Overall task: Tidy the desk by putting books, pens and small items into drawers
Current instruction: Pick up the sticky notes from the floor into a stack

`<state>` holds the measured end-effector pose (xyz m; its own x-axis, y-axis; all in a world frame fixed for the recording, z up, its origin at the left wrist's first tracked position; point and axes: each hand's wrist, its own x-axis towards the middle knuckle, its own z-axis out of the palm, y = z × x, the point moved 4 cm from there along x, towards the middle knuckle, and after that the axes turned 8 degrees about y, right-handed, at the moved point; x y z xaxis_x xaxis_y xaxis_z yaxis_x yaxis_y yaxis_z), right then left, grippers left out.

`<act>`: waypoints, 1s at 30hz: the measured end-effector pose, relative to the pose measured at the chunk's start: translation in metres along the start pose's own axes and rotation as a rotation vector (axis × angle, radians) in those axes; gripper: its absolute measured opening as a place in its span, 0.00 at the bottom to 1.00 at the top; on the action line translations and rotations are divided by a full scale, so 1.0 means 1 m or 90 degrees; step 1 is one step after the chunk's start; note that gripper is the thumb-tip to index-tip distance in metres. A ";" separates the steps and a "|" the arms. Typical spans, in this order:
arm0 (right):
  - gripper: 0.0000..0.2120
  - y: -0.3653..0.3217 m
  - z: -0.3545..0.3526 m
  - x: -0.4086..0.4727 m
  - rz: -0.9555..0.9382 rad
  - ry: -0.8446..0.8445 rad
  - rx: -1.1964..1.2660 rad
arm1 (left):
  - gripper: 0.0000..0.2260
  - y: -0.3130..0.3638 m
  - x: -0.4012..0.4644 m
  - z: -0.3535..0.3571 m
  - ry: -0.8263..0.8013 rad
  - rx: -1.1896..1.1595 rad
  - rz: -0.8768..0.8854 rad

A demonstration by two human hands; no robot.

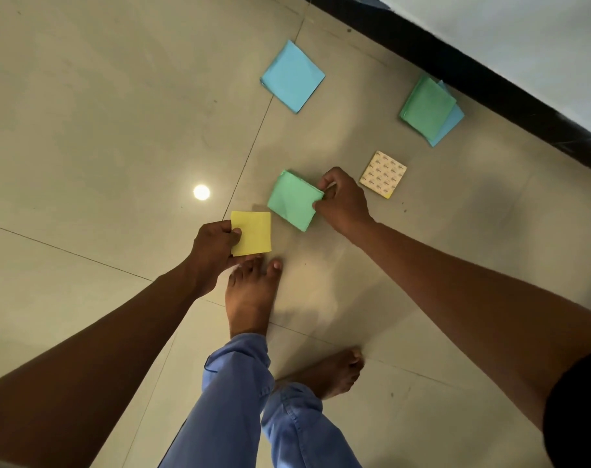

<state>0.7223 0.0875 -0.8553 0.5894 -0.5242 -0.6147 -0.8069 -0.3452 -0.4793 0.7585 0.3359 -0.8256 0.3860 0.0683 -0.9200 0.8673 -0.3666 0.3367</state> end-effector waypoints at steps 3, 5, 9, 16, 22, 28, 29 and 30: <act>0.15 -0.015 -0.024 -0.020 -0.111 -0.018 0.022 | 0.11 0.008 0.002 -0.005 0.031 0.026 0.021; 0.17 -0.023 -0.037 -0.030 -0.185 -0.036 0.028 | 0.12 0.014 0.001 -0.005 0.051 0.047 0.035; 0.18 -0.033 -0.039 -0.041 -0.244 -0.122 0.038 | 0.11 0.027 -0.006 0.010 0.003 0.075 0.047; 0.15 -0.046 -0.027 -0.033 -0.160 -0.074 0.081 | 0.14 0.042 -0.020 0.058 -0.108 0.115 0.095; 0.13 -0.047 -0.016 -0.023 -0.105 -0.026 0.118 | 0.10 0.040 -0.012 0.069 -0.106 0.084 0.114; 0.15 -0.043 -0.009 -0.020 -0.115 -0.018 0.143 | 0.10 0.036 -0.006 0.066 -0.117 0.050 0.119; 0.15 -0.042 -0.010 -0.020 -0.114 -0.024 0.145 | 0.11 0.035 -0.005 0.065 -0.121 0.043 0.115; 0.15 -0.041 -0.010 -0.019 -0.112 -0.035 0.147 | 0.11 0.034 -0.004 0.064 -0.124 0.034 0.109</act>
<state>0.7438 0.1043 -0.8173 0.7253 -0.4274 -0.5397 -0.6661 -0.2375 -0.7071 0.7664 0.2632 -0.8229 0.4538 -0.1764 -0.8735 0.7749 -0.4059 0.4846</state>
